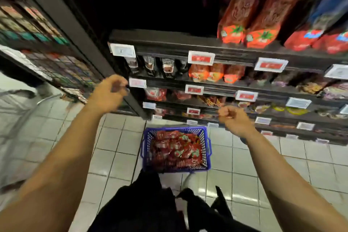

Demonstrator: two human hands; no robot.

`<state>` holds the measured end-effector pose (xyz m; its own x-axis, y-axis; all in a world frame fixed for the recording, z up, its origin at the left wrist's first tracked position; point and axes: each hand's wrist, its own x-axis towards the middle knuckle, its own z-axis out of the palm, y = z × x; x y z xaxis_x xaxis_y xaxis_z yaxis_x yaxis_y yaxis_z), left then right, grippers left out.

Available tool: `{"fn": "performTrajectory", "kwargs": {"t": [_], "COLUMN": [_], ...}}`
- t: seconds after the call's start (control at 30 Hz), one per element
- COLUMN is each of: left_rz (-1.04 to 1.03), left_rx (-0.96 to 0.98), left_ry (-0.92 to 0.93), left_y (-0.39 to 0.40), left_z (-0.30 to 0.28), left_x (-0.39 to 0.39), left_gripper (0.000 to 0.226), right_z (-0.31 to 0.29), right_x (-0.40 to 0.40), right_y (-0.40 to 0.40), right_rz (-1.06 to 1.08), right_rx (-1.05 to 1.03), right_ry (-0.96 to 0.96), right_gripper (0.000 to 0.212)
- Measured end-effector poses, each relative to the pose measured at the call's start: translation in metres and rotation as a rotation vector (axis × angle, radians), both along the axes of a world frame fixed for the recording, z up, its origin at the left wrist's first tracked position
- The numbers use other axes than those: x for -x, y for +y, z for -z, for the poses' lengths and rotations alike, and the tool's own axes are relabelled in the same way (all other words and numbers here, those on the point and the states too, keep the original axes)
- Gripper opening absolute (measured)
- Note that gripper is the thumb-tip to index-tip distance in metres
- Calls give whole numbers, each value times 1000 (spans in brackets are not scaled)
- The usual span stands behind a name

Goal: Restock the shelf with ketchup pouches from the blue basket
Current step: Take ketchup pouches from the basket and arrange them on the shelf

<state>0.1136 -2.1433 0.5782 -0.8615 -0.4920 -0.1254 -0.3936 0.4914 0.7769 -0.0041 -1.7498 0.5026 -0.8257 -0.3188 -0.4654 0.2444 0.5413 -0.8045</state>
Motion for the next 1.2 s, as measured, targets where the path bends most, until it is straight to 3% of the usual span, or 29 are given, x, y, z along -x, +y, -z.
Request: {"fn": "performTrajectory", "kwargs": {"t": [0.07,0.13,0.2,0.23,0.3,0.43,0.63,0.83,1.03,1.1,1.2], "left_rz": [12,24,50,56,16,-75,-58,-55,273,298,263], "left_rx": [-94,-192,-214,-196,-250,-341,-255,-349,-77,54,249], "left_ry": [-262,-478,-702,-797,-871,-957,-1006,-911,-785,-738,-744], "left_y": [20,37,50,57,69,83,81,83,86,80,74], "left_z": [44,84,120,136,165,217,327,468,613,659,703], "left_x": [-28,-50,-71,-81,-101,-131,-130,-103,-74,-69,-63], "left_gripper": [18,18,6,13,24,22,24,73,120,120,114], "right_z": [34,63,82,92,109,141,235,387,524,564,606], "right_x": [-25,-46,-65,-74,-87,-102,-101,-96,-79,-75,-75], "right_y": [16,26,32,34,37,29,-10,-51,-97,-112,-133], "right_rz": [60,127,138,148,178,175,288,403,428,462,475], "right_rx": [-123,-189,-229,-244,-264,-229,-225,-209,-200,-150,-104], "right_ry": [-150,-309,-436,-496,-581,-676,-757,-882,-854,-832,-837], "right_gripper": [8,14,12,11,14,10,4,11,10,7,21]}}
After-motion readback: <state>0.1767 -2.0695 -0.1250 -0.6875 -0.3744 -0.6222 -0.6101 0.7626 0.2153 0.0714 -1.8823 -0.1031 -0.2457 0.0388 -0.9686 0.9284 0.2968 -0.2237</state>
